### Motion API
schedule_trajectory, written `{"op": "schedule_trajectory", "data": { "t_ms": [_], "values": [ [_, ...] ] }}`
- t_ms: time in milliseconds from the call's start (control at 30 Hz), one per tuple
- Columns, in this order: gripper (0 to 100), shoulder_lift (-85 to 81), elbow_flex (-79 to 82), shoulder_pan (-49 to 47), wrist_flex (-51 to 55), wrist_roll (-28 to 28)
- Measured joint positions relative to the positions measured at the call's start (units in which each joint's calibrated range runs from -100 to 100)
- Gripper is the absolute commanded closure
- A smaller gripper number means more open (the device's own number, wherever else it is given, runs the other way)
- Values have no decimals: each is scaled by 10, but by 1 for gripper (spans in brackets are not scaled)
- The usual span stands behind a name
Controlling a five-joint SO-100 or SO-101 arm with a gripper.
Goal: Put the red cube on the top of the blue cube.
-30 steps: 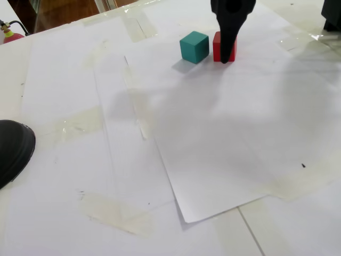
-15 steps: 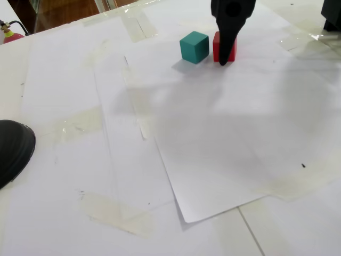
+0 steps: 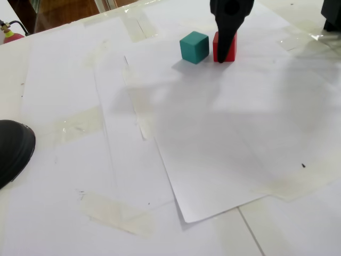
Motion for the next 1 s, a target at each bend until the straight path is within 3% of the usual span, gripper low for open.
{"op": "schedule_trajectory", "data": {
  "t_ms": [500, 1000],
  "values": [
    [88, 0, 1, 1, 8, 3],
    [89, 2, -77, -6, 151, 10]
  ]
}}
